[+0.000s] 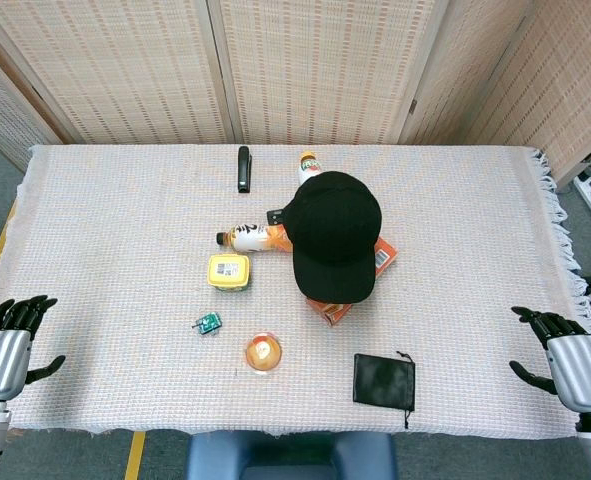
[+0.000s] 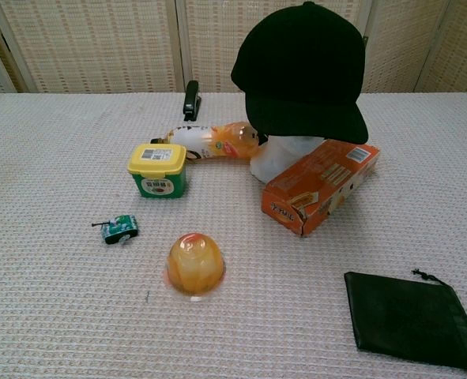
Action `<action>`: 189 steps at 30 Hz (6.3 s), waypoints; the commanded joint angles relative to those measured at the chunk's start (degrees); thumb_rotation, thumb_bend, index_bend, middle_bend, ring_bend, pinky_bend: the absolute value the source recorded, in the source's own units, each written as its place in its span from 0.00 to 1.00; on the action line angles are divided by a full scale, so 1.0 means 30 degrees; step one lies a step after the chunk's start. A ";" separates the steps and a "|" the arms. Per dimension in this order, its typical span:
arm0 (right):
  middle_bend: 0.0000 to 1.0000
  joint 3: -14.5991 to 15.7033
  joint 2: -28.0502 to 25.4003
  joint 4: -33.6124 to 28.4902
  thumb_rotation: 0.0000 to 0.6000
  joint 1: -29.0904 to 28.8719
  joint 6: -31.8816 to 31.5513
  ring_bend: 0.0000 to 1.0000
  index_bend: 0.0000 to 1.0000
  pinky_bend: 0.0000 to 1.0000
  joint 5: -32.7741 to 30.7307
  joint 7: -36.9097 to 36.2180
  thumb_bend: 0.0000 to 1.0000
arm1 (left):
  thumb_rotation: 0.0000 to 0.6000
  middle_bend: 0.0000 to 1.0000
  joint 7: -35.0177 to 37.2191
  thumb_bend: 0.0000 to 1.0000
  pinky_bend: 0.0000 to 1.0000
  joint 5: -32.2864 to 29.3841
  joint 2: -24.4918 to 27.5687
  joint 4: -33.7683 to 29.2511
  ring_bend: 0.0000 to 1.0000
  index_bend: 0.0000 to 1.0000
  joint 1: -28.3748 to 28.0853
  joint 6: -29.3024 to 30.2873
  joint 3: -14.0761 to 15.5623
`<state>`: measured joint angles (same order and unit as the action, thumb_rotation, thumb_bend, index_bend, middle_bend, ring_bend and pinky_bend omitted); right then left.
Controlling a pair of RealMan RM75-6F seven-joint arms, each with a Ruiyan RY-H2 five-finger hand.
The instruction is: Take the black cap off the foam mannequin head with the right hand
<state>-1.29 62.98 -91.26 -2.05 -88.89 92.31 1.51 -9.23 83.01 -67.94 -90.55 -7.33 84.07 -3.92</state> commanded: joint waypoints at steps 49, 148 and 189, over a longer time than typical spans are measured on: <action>0.97 -0.3094 1.2374 0.9740 1.00 -0.7617 0.1549 1.00 0.44 1.00 0.2071 -0.1681 0.02 | 1.00 0.21 0.0774 0.19 0.15 0.0349 0.0749 -0.0424 0.20 0.24 0.0370 0.0300 0.0231; 1.00 -0.2972 0.7003 1.1378 1.00 -0.8971 0.4356 1.00 0.72 1.00 -0.3017 -0.1743 1.00 | 1.00 0.21 0.0988 0.19 0.15 0.0503 0.0664 -0.0584 0.20 0.24 -0.0348 -0.1072 0.0532; 0.36 0.0098 0.0151 -0.0303 0.67 -0.4270 0.4370 0.32 0.20 0.49 -0.4573 0.3399 0.09 | 1.00 0.20 0.0898 0.19 0.15 0.0272 0.0843 -0.0708 0.20 0.23 -0.0339 -0.1178 0.0627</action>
<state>-2.78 66.49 -87.85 -18.70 -71.09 76.92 9.92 -6.56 83.84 -65.38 -92.70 -8.34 80.52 -2.02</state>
